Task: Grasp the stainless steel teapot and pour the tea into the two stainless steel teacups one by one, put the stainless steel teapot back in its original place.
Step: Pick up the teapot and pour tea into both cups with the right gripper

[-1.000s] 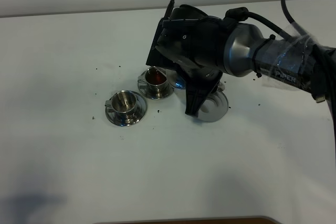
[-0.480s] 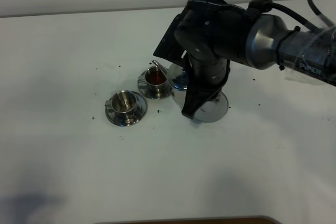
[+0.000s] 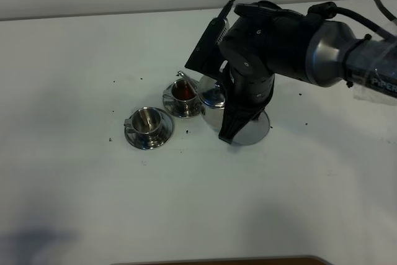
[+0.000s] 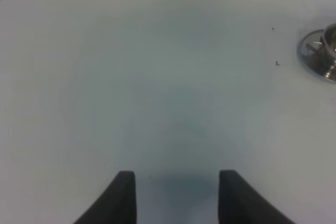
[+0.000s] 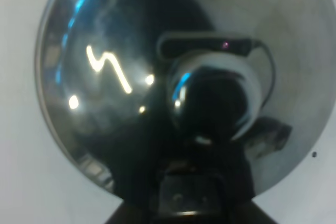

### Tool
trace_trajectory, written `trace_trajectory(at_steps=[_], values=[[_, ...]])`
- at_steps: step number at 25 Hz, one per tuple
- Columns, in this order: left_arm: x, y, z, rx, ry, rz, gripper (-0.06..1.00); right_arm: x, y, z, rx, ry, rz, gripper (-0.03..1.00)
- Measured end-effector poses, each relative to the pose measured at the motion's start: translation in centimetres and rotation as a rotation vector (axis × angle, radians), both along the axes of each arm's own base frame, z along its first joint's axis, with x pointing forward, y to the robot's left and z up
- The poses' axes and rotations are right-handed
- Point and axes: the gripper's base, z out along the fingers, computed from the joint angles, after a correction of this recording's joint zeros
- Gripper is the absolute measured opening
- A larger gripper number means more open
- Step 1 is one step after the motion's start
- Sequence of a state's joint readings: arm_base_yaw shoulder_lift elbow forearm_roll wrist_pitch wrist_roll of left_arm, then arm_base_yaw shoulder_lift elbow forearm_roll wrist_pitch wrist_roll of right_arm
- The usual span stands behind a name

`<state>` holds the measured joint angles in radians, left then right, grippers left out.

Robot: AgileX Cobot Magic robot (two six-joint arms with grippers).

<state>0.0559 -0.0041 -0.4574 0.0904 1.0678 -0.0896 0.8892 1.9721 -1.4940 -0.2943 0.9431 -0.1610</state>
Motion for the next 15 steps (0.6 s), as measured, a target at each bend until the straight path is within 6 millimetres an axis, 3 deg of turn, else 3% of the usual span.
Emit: trace_trajectory(at_steps=[10, 15], values=[[0.0, 0.0, 0.0, 0.0, 0.0, 0.0, 0.43, -4.4, 3.3, 1.3, -0.055, -0.107, 0.223, 0.19], [0.0, 0.0, 0.0, 0.0, 0.0, 0.0, 0.43, -4.8, 4.8, -0.3, -0.146, -0.144, 0.285, 0.19]])
